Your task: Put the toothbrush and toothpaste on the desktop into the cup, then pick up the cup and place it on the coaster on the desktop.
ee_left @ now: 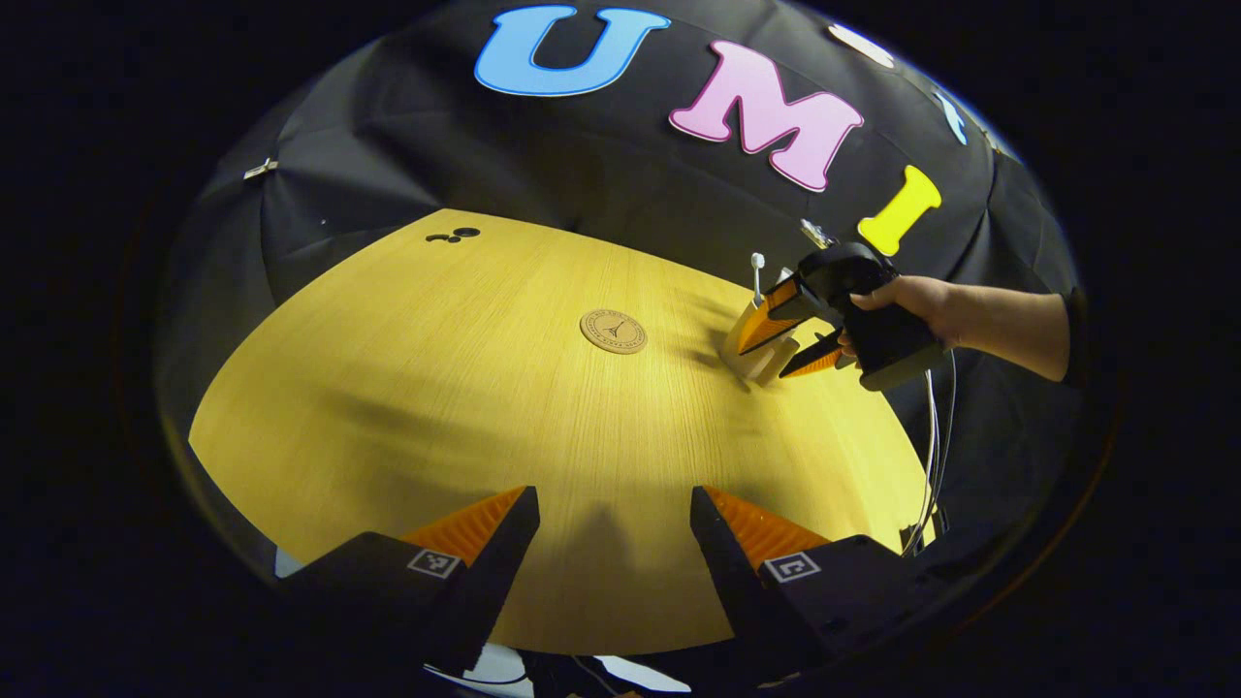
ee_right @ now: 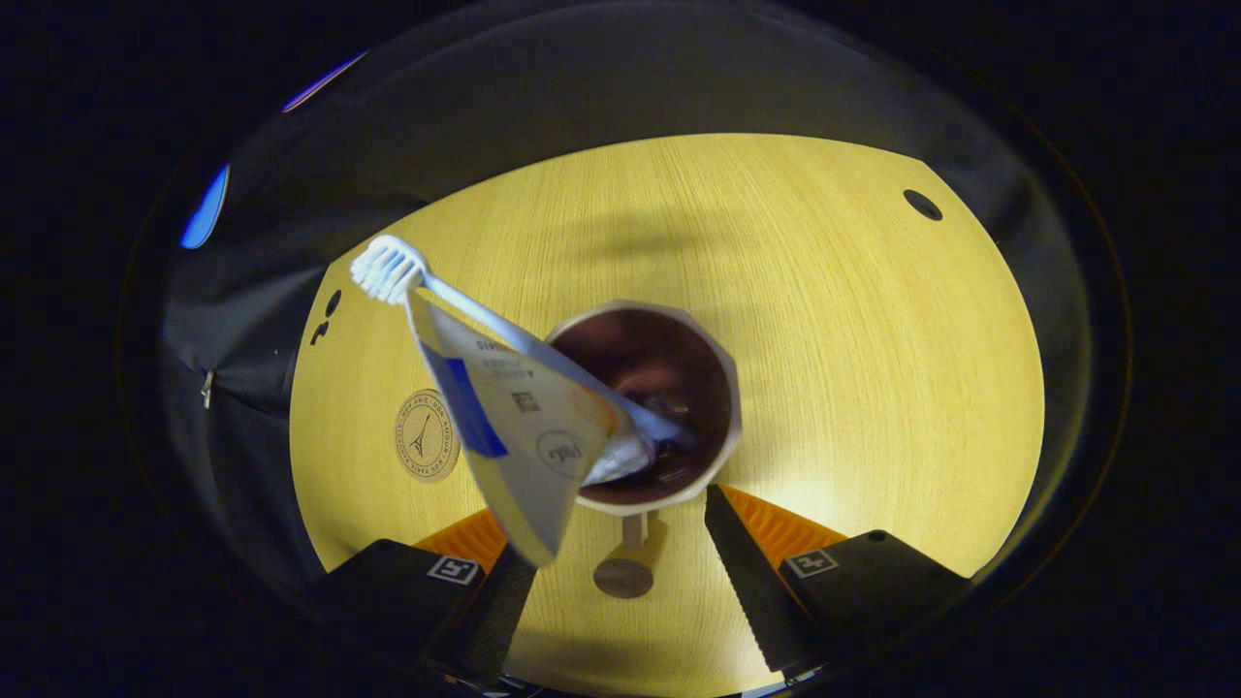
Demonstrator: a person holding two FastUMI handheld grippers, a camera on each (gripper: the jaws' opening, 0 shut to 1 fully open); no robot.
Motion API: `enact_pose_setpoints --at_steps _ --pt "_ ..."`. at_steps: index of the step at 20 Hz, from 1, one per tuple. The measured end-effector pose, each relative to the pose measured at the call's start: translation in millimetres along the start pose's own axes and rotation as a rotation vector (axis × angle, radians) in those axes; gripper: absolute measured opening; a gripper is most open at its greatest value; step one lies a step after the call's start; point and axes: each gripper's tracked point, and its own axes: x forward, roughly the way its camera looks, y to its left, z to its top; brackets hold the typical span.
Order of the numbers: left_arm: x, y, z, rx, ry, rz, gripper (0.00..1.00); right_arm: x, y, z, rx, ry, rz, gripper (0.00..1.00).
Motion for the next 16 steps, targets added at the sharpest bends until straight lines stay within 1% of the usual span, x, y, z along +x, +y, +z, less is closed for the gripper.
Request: enact_pose_setpoints --at_steps 2,3,4,5,6,7,8,9,11,16 --pt "3 0 0 0.004 0.012 -0.004 0.98 5 -1 -4 -0.021 0.019 -0.019 0.96" --pt "5 -2 2 -0.003 0.013 -0.008 0.98 8 -2 -5 -0.026 0.025 -0.026 0.85" --pt "6 -3 3 -0.01 0.011 -0.012 0.98 10 0 -7 -0.024 0.029 -0.028 0.98" --pt "8 -4 5 -0.017 0.009 -0.015 0.98 13 5 -8 -0.018 0.037 -0.023 0.84" --pt "10 -4 6 -0.018 0.01 -0.015 0.98 13 6 -8 -0.022 0.037 -0.026 0.8" --pt "11 -3 6 -0.016 0.011 -0.015 0.98 13 5 -9 -0.028 0.039 -0.027 0.79" --pt "11 -2 6 -0.015 0.015 -0.014 0.98 12 5 -10 -0.032 0.043 -0.027 0.7" --pt "11 -2 6 -0.021 0.02 -0.016 0.98 12 3 -11 -0.034 0.046 -0.034 0.65" --pt "11 -3 8 -0.029 0.019 -0.023 0.98 12 2 -11 -0.044 0.05 -0.041 0.46" --pt "12 -2 7 -0.028 0.018 -0.017 0.98 14 0 -11 -0.056 0.038 -0.053 0.46"
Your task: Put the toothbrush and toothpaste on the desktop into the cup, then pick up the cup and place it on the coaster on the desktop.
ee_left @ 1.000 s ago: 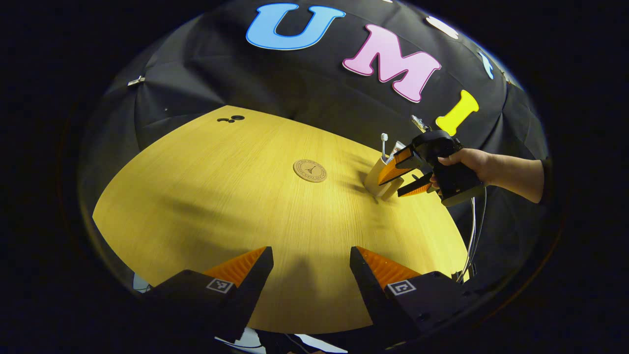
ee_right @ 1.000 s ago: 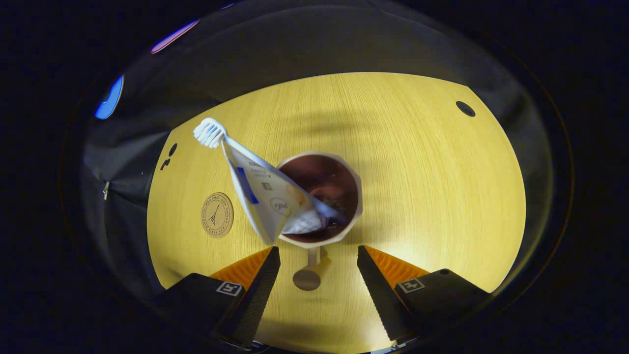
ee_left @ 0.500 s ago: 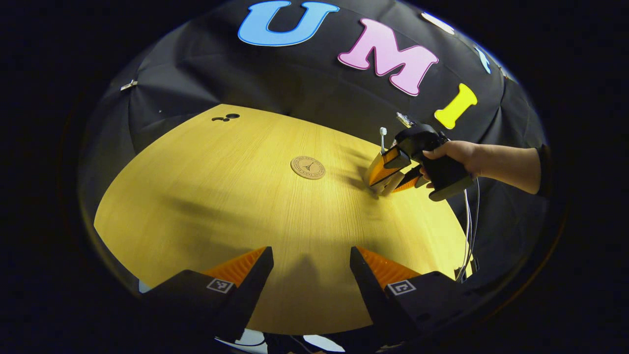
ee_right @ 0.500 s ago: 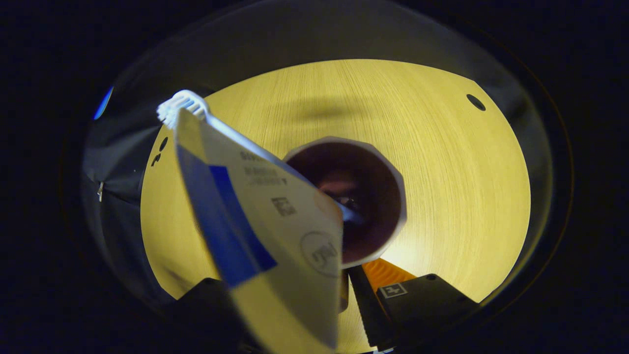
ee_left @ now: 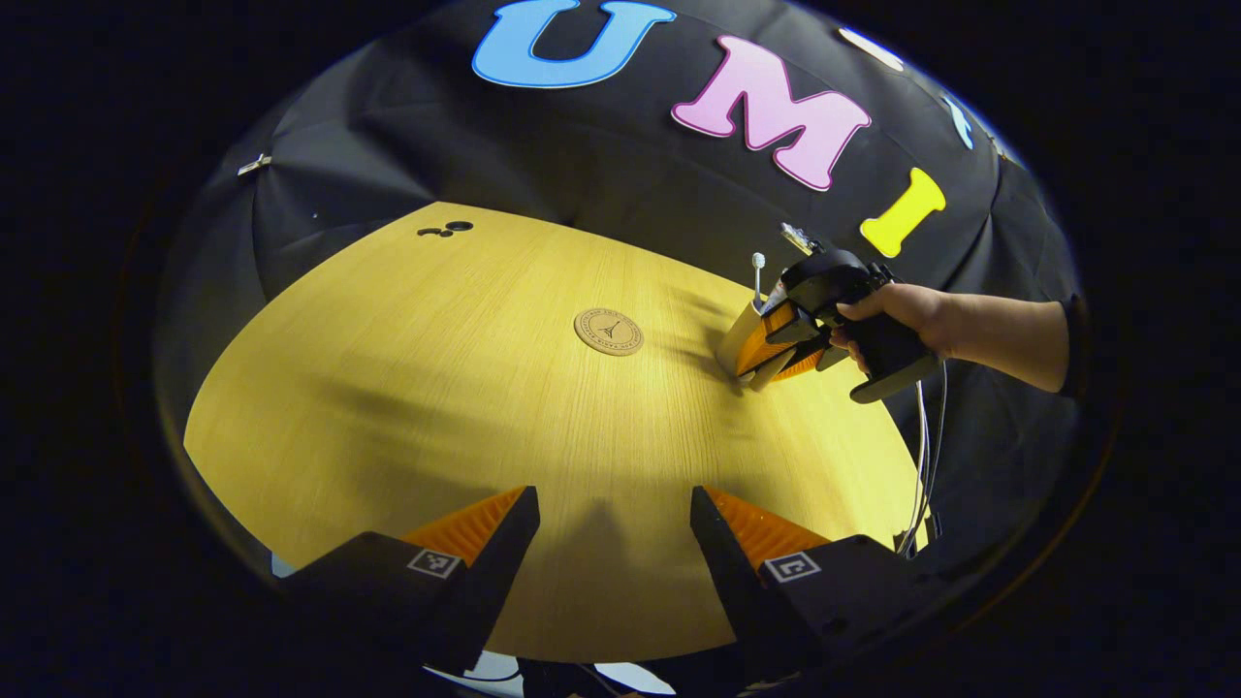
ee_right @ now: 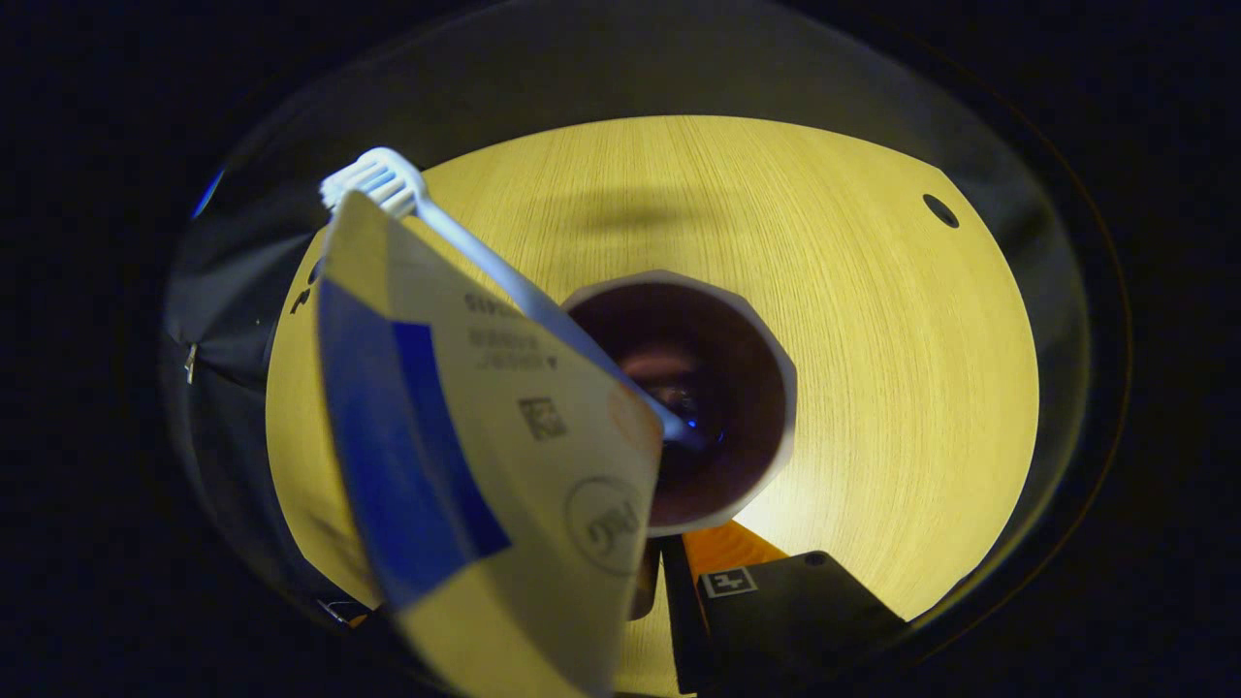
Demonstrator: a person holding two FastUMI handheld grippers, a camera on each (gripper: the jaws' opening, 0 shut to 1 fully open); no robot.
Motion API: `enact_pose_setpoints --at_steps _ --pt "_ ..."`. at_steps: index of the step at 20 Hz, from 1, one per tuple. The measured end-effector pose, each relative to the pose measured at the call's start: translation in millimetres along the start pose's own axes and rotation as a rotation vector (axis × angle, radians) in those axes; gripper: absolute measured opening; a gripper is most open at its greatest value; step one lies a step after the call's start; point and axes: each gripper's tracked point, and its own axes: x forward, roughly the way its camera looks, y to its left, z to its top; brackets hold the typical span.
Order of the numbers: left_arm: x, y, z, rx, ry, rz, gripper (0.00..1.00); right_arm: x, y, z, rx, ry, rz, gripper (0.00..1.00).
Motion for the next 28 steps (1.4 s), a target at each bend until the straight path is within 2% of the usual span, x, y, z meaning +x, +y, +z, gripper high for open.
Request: enact_pose_setpoints --at_steps 3,4,5,11,19,25,28 --pt "-2 0 -4 0.003 0.005 0.006 0.98 1 -7 4 -0.053 -0.032 -0.057 0.4" --pt "-1 0 -6 0.001 0.007 0.006 0.98 -1 -10 0 -0.073 -0.028 -0.067 0.24" --pt "-1 -1 -8 -0.001 0.011 0.005 0.98 -1 -9 -1 -0.081 -0.028 -0.068 0.22" --pt "-2 -3 -12 0.013 0.017 0.003 0.98 -10 6 -4 -0.117 -0.041 -0.042 0.23" --pt "-5 0 -9 0.033 0.01 0.013 0.98 -32 86 5 -0.181 -0.074 0.065 0.22" --pt "-13 8 -18 0.044 0.024 0.028 0.98 -20 150 2 -0.262 -0.065 0.118 0.22" --pt "-23 20 -30 0.026 0.051 0.053 0.98 2 187 -6 -0.319 -0.047 0.135 0.22"
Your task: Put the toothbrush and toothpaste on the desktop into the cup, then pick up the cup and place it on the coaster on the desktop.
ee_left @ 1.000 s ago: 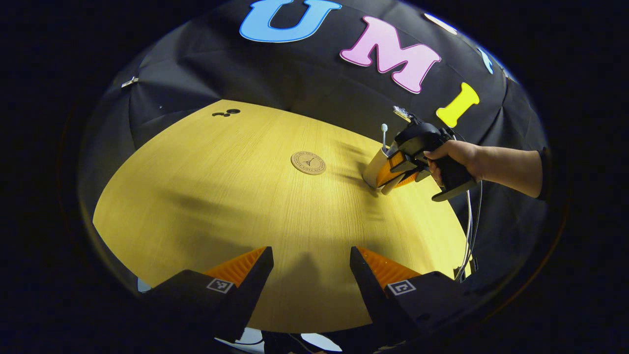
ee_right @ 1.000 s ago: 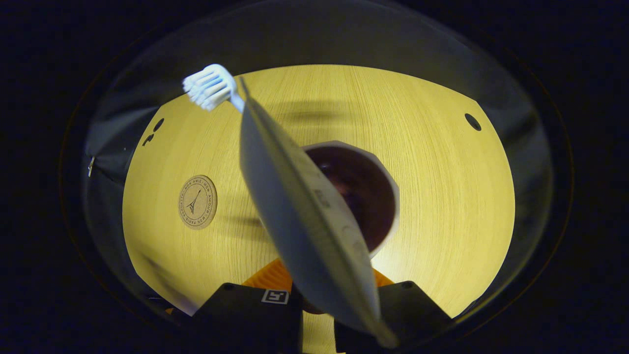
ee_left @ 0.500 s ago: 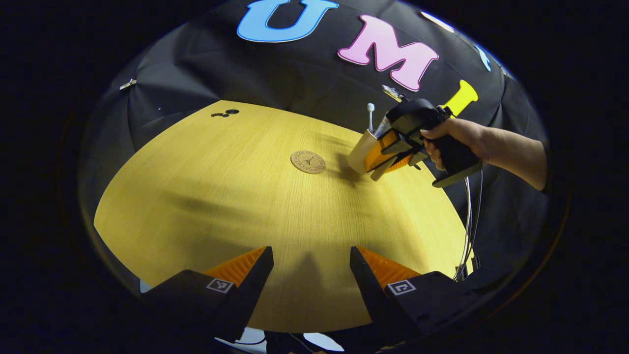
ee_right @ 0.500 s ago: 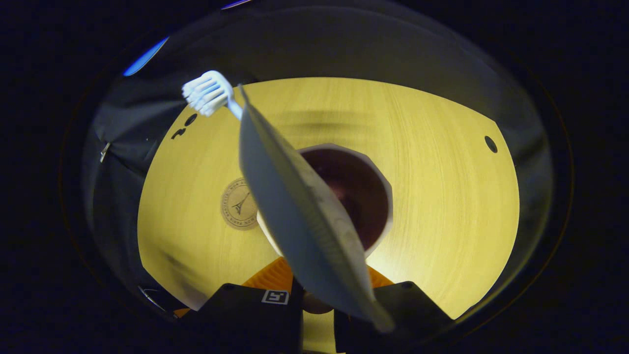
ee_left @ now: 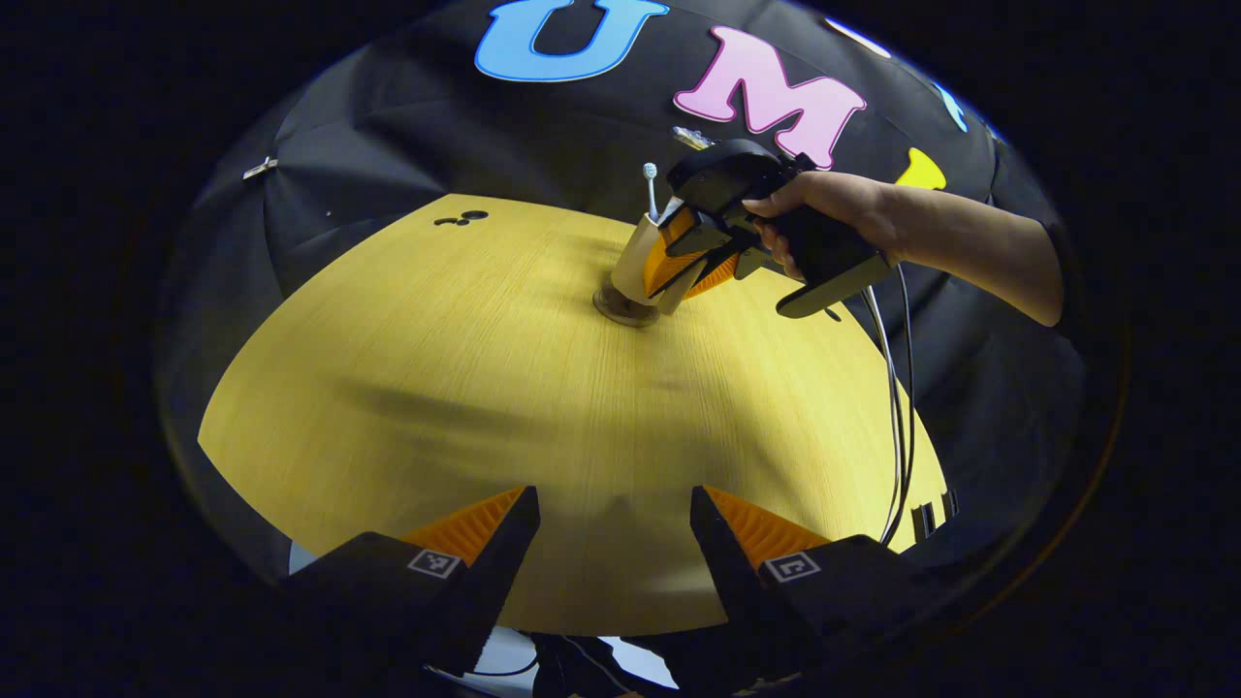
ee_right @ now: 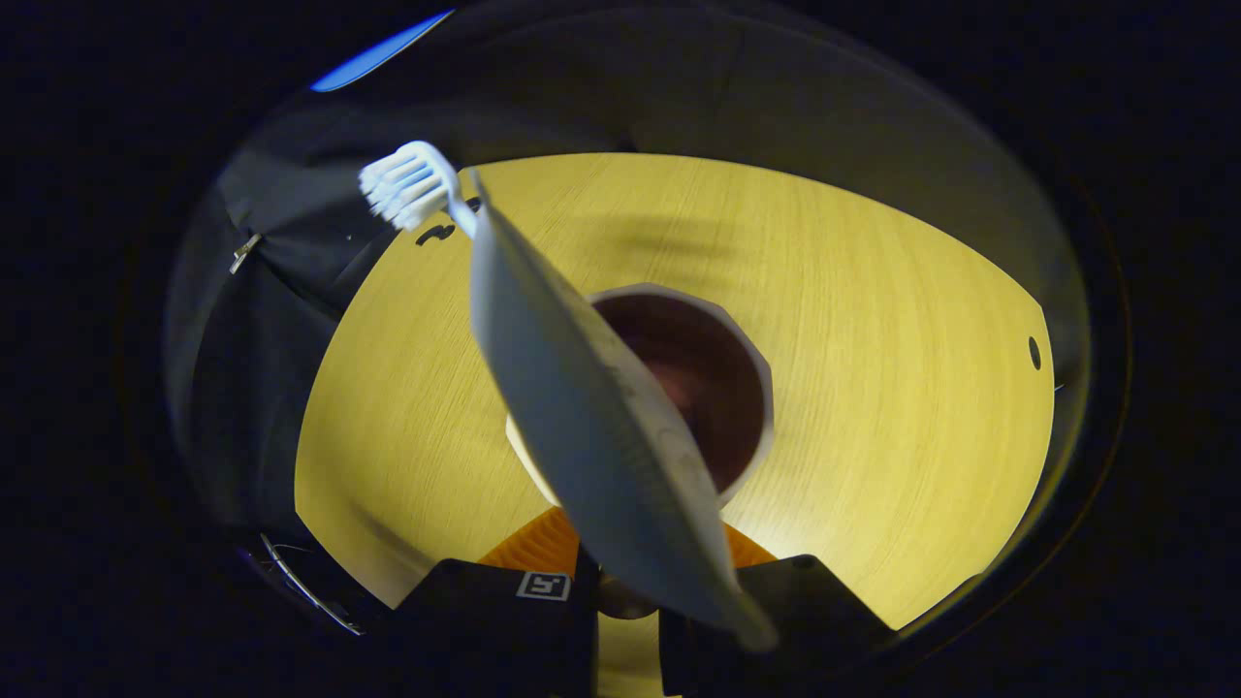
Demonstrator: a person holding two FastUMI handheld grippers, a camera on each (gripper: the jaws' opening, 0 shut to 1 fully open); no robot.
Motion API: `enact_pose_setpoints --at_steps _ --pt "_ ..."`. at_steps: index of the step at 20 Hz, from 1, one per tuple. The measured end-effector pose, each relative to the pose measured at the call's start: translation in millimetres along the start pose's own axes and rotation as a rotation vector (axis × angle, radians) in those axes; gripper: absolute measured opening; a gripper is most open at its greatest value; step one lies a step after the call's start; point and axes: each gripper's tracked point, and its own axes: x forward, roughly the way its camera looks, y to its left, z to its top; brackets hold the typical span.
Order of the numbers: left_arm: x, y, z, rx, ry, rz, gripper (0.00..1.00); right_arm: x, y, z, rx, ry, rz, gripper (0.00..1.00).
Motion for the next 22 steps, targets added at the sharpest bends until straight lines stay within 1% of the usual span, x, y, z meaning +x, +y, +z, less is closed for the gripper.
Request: enact_pose_setpoints --at_steps 2,5,11,15,16,17,18,19,20,21,22 --pt "-3 4 0 -0.004 0.002 0.01 0.98 8 9 -3 -0.02 0.01 0.0 0.22" --pt "-6 10 1 -0.015 -0.006 0.024 0.98 12 5 -5 -0.089 0.003 -0.046 0.22" --pt "-10 13 -3 -0.031 -0.011 0.035 0.98 10 5 -8 -0.061 0.005 -0.072 0.23" --pt "-11 12 -8 -0.025 -0.002 0.034 0.98 10 -1 -5 -0.093 -0.001 -0.079 0.23" --pt "-12 11 -8 -0.023 -0.002 0.034 0.98 8 -3 -4 -0.097 0.0 -0.078 0.22" --pt "-12 10 -8 -0.02 -0.003 0.034 0.98 9 -2 -5 -0.096 0.001 -0.071 0.24" --pt "-12 8 -6 -0.018 -0.006 0.032 0.98 8 -1 -6 -0.085 0.002 -0.052 0.24" --pt "-13 7 -7 -0.015 -0.008 0.03 0.98 4 -2 -10 -0.08 0.003 -0.049 0.28" --pt "-14 4 -6 -0.012 -0.009 0.02 0.98 1 -4 -12 -0.079 -0.004 -0.047 0.38" --pt "-14 0 -6 -0.007 -0.007 0.005 0.98 -3 -1 -16 -0.079 -0.005 -0.038 0.53" --pt "-15 -4 -5 0.002 -0.01 -0.004 0.98 -7 2 -17 -0.078 -0.01 -0.026 0.6"
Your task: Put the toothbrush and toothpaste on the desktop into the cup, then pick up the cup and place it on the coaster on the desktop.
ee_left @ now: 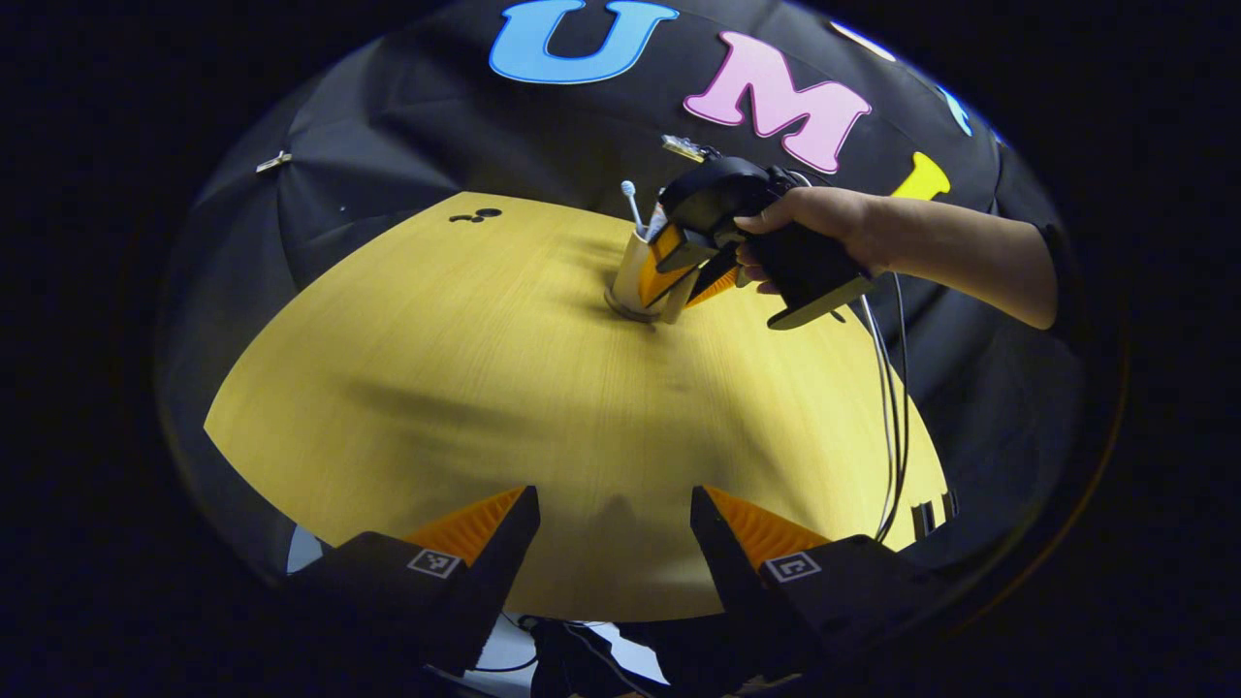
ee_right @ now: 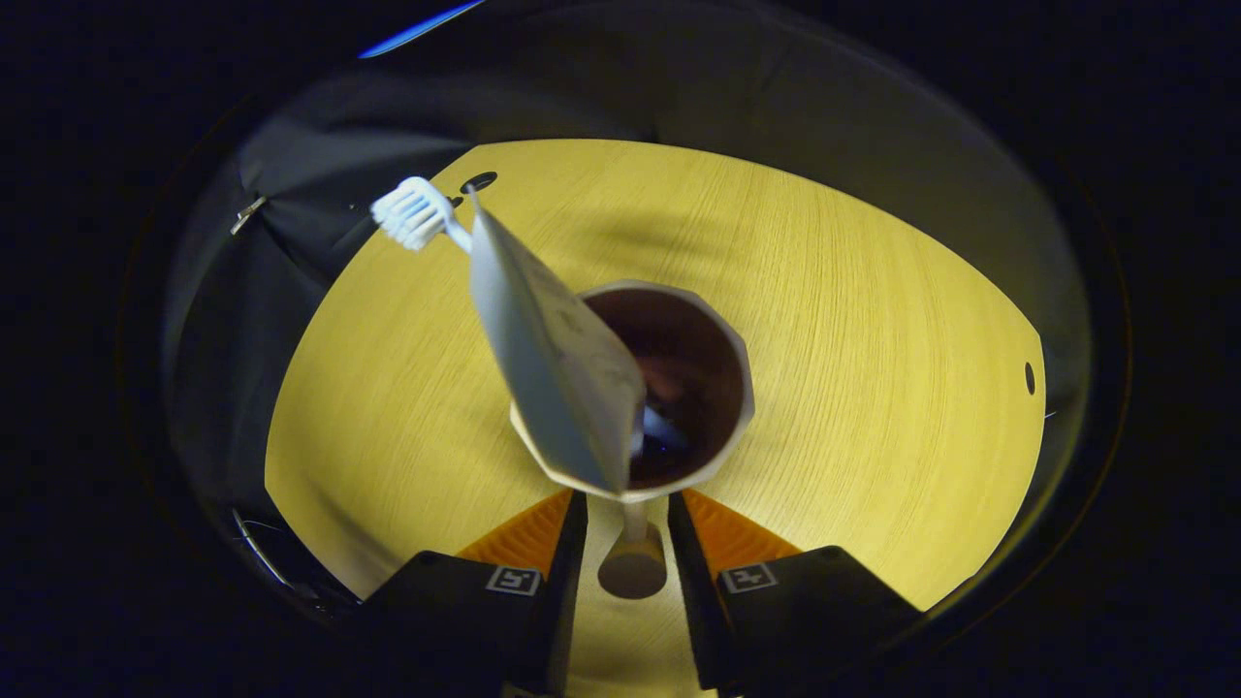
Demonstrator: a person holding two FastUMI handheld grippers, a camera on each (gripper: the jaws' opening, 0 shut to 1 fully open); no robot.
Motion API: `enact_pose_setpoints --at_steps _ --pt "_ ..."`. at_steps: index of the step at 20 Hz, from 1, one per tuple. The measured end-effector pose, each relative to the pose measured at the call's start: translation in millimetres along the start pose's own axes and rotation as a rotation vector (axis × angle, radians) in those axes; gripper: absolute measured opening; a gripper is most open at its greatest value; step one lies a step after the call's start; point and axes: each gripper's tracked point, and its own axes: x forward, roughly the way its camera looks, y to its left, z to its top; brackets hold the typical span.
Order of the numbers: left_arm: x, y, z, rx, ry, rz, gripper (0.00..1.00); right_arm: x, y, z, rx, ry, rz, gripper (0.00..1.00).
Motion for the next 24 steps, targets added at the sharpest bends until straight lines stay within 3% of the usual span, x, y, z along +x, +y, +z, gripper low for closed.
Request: enact_pose_setpoints --at_steps 1,2,3,9,12,16,24 --pt "-1 -2 1 0.013 -0.005 -0.004 0.98 -6 3 -2 0.003 -0.008 0.018 0.72" --pt "-3 -4 3 0.029 -0.008 -0.011 0.98 -14 4 -5 0.005 -0.014 0.026 0.74" --pt "-4 -7 4 0.048 -0.013 -0.016 0.98 -23 6 -8 0.005 -0.027 0.031 1.0" --pt "-22 -8 54 0.216 -0.133 -0.006 0.98 -100 -12 -16 0.023 -0.156 -0.001 0.99" --pt "-46 -15 103 0.255 -0.263 -0.003 0.98 -154 -18 -3 0.087 -0.315 -0.007 0.99" --pt "-79 -21 168 0.303 -0.418 0.001 0.97 -234 -37 8 0.105 -0.554 -0.099 0.98" --pt "-126 -48 255 0.344 -0.566 -0.05 0.98 -383 -78 22 0.268 -0.938 -0.244 0.98"
